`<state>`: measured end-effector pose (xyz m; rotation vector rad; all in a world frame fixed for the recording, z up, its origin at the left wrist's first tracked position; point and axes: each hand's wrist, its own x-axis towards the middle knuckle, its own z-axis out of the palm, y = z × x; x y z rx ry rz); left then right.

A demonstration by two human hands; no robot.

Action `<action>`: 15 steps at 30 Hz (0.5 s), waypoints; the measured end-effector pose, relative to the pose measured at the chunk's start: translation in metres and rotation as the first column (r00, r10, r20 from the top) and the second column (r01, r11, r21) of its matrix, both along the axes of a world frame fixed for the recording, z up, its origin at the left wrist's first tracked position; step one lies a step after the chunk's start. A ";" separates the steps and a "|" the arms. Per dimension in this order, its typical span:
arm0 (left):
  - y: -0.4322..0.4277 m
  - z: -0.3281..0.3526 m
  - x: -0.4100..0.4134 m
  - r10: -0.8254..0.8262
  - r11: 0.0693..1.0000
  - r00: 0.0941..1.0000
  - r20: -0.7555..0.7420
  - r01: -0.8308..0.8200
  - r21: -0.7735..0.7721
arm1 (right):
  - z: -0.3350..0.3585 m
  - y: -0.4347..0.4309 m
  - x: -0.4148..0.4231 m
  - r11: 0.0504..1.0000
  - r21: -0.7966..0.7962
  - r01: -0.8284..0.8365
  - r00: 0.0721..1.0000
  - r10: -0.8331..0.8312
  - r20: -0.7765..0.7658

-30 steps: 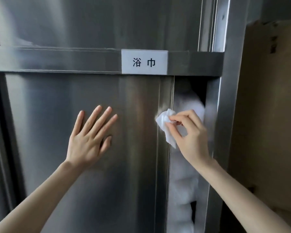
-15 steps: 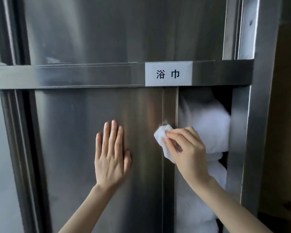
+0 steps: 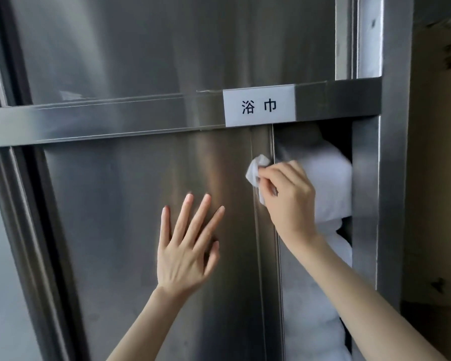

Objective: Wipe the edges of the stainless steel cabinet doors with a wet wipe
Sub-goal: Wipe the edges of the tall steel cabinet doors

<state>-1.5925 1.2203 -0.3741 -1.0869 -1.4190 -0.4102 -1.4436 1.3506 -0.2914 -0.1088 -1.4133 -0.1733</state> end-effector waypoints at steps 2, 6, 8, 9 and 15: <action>-0.001 0.001 0.000 0.015 1.000 1.000 0.000 -0.015 0.001 | -0.009 0.001 0.002 1.000 0.002 -0.025 0.999 0.024 0.042; -0.004 0.004 0.005 0.014 1.000 1.000 0.010 -0.014 0.001 | -0.013 0.001 0.008 1.000 -0.004 -0.029 0.992 0.029 0.119; -0.003 0.007 0.007 -0.020 1.000 1.000 0.020 0.020 0.010 | -0.004 0.000 0.009 1.000 0.010 -0.026 0.994 0.025 0.104; -0.002 0.007 0.009 -0.038 0.999 0.999 0.025 0.037 0.022 | 0.005 -0.001 0.009 0.999 0.025 -0.023 0.996 0.021 0.084; 0.008 0.003 0.008 -0.018 0.998 1.000 0.006 0.017 0.062 | 0.058 -0.003 -0.006 0.999 -0.005 0.046 0.996 -0.047 -0.073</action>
